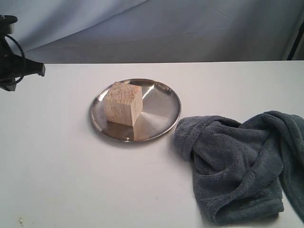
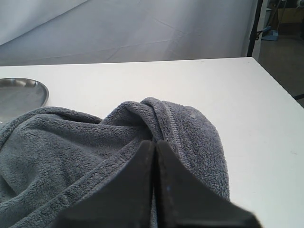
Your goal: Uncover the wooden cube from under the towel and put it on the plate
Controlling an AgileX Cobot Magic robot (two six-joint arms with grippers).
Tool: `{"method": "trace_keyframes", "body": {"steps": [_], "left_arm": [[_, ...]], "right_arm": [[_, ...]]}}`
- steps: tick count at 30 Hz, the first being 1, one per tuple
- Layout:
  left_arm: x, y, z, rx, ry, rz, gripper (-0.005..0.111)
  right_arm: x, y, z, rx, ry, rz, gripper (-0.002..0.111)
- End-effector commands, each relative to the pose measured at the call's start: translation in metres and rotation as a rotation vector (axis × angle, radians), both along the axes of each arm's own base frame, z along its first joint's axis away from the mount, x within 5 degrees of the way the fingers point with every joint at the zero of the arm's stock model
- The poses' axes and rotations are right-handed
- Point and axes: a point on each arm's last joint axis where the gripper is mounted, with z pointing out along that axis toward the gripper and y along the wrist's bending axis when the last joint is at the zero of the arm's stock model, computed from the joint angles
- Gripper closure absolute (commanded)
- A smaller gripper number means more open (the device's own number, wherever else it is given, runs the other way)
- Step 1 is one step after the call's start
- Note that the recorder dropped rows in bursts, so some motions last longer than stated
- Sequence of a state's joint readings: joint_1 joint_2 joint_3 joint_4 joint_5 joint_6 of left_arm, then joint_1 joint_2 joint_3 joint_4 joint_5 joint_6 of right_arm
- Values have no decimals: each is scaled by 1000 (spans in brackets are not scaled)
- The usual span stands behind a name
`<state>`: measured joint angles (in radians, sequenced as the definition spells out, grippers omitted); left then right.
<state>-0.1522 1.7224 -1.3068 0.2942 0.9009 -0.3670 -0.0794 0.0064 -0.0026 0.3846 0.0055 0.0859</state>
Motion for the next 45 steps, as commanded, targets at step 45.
{"method": "trace_keyframes", "body": {"steps": [45], "left_arm": [[-252, 32, 87, -282, -873, 35, 107]], "right_arm": [[0, 0, -2, 9, 6, 5, 105]]}}
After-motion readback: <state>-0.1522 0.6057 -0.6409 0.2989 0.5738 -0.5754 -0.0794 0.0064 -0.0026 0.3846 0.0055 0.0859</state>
